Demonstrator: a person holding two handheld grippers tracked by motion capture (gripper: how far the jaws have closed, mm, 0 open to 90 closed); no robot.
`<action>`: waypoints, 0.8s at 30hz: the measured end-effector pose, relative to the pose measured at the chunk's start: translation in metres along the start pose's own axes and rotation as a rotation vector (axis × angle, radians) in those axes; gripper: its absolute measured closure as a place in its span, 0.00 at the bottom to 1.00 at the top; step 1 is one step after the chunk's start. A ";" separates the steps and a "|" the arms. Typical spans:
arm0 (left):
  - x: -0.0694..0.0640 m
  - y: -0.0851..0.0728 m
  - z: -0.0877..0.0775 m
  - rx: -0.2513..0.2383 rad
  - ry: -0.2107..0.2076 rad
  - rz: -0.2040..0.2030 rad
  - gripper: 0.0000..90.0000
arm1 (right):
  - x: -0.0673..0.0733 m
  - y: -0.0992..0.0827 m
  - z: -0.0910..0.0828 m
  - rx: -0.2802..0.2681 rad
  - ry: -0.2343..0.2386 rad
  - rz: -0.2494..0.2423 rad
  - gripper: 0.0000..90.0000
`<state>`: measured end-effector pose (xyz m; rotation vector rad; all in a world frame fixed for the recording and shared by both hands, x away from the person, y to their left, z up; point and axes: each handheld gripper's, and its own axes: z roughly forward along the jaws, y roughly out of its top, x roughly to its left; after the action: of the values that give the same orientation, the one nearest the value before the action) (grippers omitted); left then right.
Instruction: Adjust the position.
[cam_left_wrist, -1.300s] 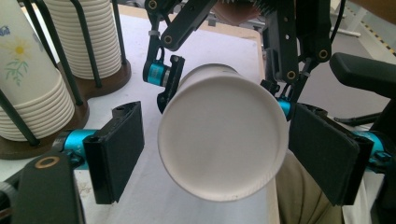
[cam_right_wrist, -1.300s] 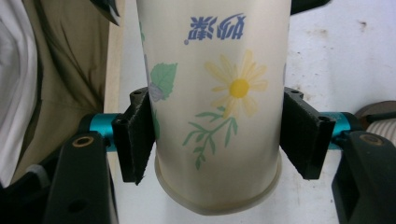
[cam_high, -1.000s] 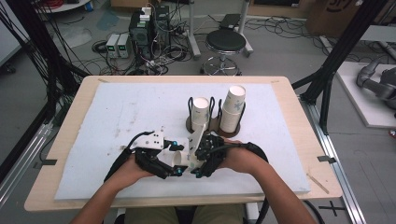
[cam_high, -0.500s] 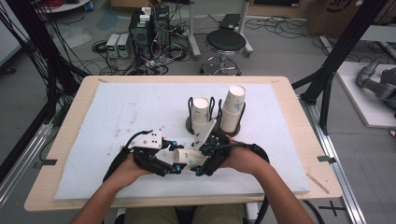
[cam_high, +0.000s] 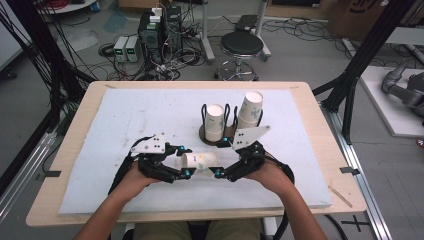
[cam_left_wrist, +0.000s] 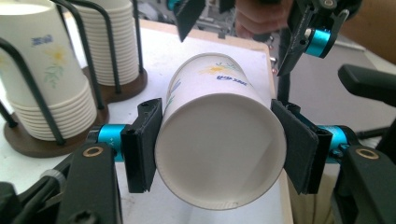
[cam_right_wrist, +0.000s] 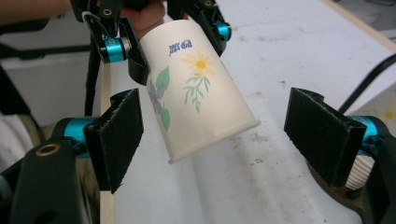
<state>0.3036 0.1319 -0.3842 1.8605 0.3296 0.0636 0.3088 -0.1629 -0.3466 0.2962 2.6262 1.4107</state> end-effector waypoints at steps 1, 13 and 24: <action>0.001 -0.001 -0.001 -0.011 0.004 -0.005 0.41 | 0.000 -0.002 -0.001 -0.013 -0.009 0.005 0.23; 0.011 -0.014 -0.013 -0.141 0.035 -0.065 0.41 | 0.001 -0.031 -0.003 -0.168 -0.080 0.116 0.23; 0.010 -0.021 -0.017 -0.207 0.012 -0.062 0.41 | -0.001 -0.046 -0.001 -0.182 -0.065 0.151 0.23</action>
<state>0.3060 0.1559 -0.4000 1.6442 0.3742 0.0639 0.3050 -0.1885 -0.3842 0.5169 2.4472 1.6443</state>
